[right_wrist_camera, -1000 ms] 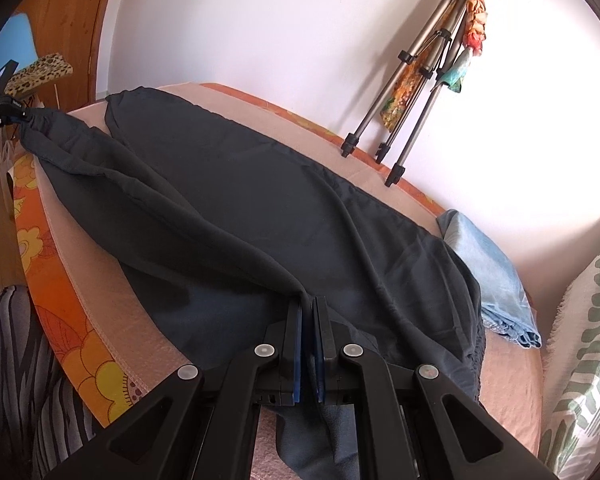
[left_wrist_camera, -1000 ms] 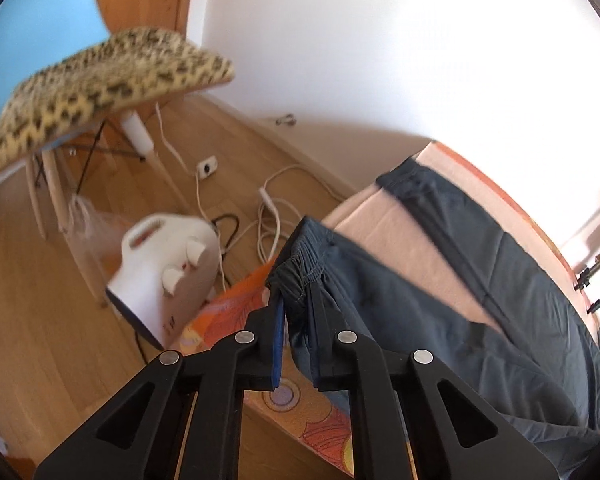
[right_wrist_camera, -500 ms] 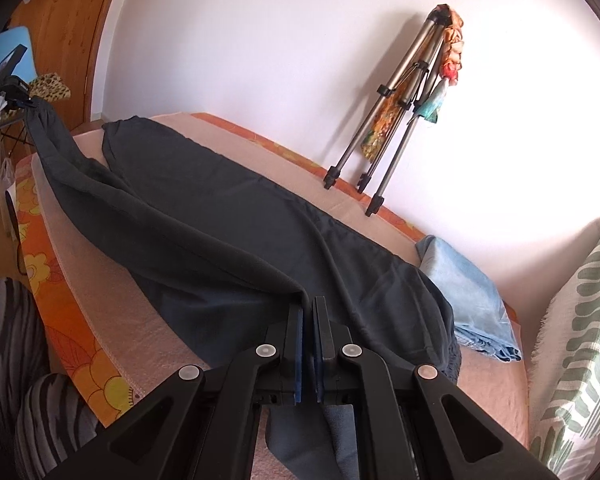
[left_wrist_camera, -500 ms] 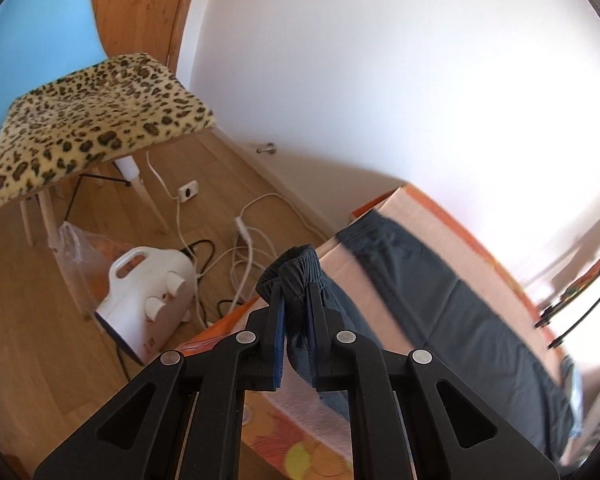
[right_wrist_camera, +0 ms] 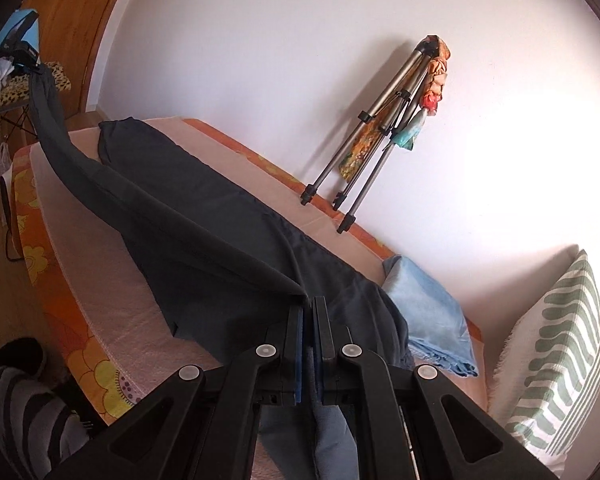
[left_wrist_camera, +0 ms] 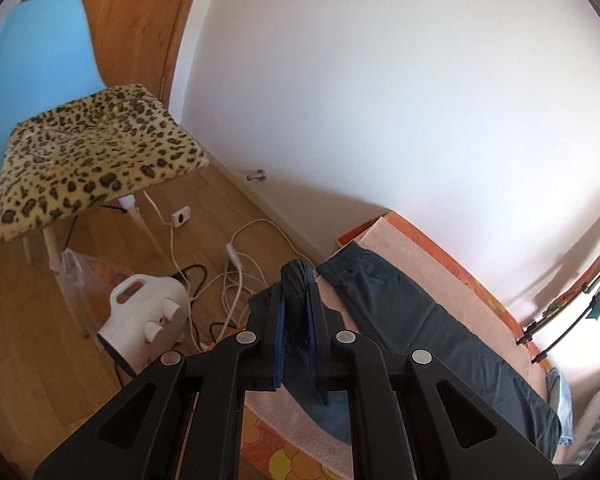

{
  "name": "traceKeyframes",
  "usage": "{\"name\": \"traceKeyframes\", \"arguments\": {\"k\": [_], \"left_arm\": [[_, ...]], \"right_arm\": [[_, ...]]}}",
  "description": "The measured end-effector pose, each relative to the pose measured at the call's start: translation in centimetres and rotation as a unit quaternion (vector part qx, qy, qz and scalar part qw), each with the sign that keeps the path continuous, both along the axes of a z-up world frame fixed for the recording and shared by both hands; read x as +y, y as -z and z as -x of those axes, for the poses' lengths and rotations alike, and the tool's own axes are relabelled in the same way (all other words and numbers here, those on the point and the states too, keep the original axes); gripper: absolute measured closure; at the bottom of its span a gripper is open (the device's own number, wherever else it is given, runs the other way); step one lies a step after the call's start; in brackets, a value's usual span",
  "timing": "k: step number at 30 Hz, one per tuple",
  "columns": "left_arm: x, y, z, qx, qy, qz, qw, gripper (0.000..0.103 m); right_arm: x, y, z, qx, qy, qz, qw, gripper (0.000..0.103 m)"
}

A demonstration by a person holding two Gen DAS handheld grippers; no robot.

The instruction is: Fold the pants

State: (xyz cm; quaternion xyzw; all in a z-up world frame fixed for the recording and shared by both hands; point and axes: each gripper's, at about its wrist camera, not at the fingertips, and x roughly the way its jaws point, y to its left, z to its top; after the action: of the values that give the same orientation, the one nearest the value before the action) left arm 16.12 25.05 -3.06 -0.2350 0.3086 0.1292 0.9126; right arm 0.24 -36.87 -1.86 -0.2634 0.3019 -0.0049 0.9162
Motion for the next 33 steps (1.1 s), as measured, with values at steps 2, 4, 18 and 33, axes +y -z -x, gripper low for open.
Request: {"name": "traceKeyframes", "arguments": {"k": [2,4,18,33], "left_arm": [[-0.1,0.2,-1.2,0.006,0.004,-0.002,1.0,0.095],[-0.5,0.7,-2.9,0.019,0.013,-0.009,0.9997,0.095],[-3.8,6.3,-17.5,0.103,0.036,-0.033,0.9934,0.095],[-7.9,8.9,-29.0,0.136,0.074,-0.043,0.9871,0.083]], "right_arm": [[-0.2,-0.4,-1.3,0.006,-0.001,0.007,1.0,0.102],[-0.6,-0.7,-3.2,0.017,0.001,0.012,1.0,0.102],[-3.4,1.6,-19.2,0.092,0.002,0.055,0.994,0.102],[-7.9,10.2,-29.8,0.157,0.039,0.038,0.986,0.103]]}}
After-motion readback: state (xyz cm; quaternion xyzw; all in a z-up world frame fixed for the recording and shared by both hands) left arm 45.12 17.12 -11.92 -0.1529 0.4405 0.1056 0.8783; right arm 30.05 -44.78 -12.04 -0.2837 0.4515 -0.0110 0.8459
